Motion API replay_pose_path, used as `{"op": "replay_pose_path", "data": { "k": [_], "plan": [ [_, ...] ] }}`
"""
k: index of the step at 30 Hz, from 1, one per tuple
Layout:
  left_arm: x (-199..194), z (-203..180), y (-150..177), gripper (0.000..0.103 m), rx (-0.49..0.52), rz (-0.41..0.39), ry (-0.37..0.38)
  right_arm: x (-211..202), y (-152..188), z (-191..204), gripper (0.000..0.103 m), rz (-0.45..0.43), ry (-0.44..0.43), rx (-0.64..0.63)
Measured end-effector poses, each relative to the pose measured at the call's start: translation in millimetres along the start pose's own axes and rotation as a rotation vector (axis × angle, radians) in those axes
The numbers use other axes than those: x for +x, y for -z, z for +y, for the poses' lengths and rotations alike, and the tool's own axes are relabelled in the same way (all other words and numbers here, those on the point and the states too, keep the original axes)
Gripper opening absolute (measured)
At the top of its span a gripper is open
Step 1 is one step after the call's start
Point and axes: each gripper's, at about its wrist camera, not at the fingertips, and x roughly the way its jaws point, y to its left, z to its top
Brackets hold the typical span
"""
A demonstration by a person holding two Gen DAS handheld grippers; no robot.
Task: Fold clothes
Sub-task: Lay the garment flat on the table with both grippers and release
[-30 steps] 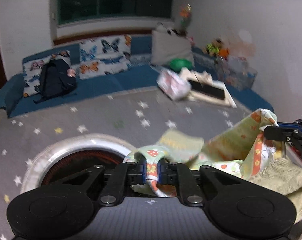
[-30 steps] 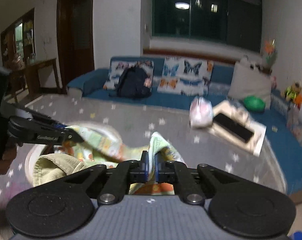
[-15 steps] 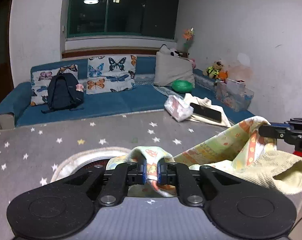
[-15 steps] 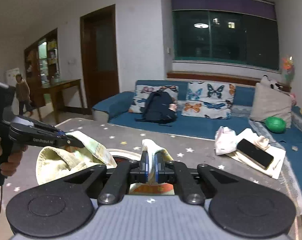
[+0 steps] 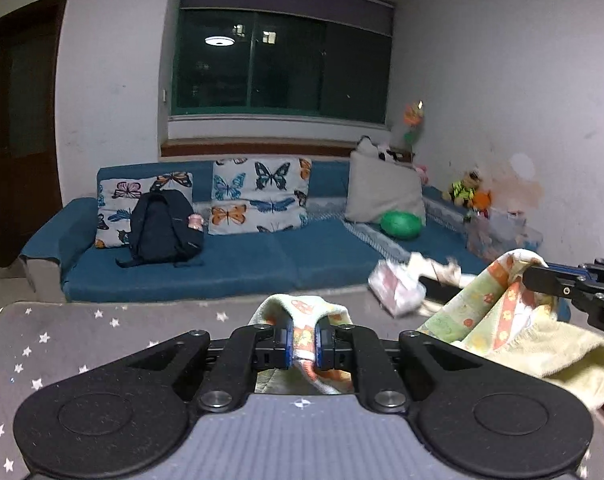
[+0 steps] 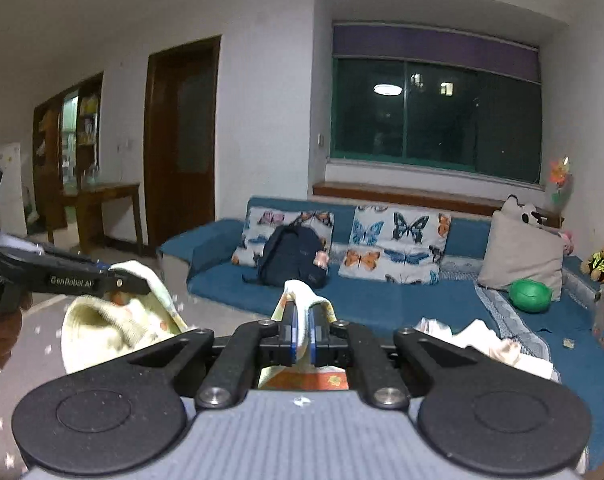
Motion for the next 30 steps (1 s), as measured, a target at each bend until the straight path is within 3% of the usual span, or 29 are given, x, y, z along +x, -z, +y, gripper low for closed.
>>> {"op": "replay_pose_path", "data": {
  "k": [4,7,15,18,19,22,24,26,28,30],
  "plan": [
    [-3.2,5.7,-12.0,0.011,-0.001,-0.032,-0.017,-8.3,-6.0,2.7,0.005,-0.038,-0.037,-0.009],
    [-8.0,8.6,-13.6,0.011,0.002,-0.041,-0.016,-20.2,3.9,8.0,0.005,-0.013,-0.073,-0.028],
    [-23.8,7.4,86.6,0.015,0.003,0.182,0.053,-46.6,73.8,43.7,0.006,0.225,-0.194,-0.121],
    [-29.7,9.1,115.2,0.018,-0.003,0.249,0.069,-55.2,85.8,50.6,0.011,0.267,-0.214,-0.132],
    [-32.7,9.8,122.6,0.021,0.003,0.262,0.068,-58.1,89.8,52.8,0.011,0.282,-0.22,-0.136],
    [-42.9,12.4,134.7,0.044,0.012,0.278,0.057,-66.7,101.8,59.7,0.022,0.324,-0.24,-0.146],
    [-44.3,13.7,136.2,0.046,0.025,0.281,0.051,-69.5,109.2,62.5,0.025,0.351,-0.248,-0.15],
    [-44.2,12.8,134.8,0.06,0.034,0.283,0.059,-60.4,114.9,59.4,0.026,0.372,-0.242,-0.143],
    [-42.0,12.1,132.8,0.066,0.041,0.269,0.073,-46.4,121.3,57.0,0.026,0.395,-0.236,-0.134],
    [-38.5,10.6,133.1,0.067,0.047,0.268,0.071,-29.9,127.0,54.6,0.026,0.417,-0.231,-0.122]
  ]
}}
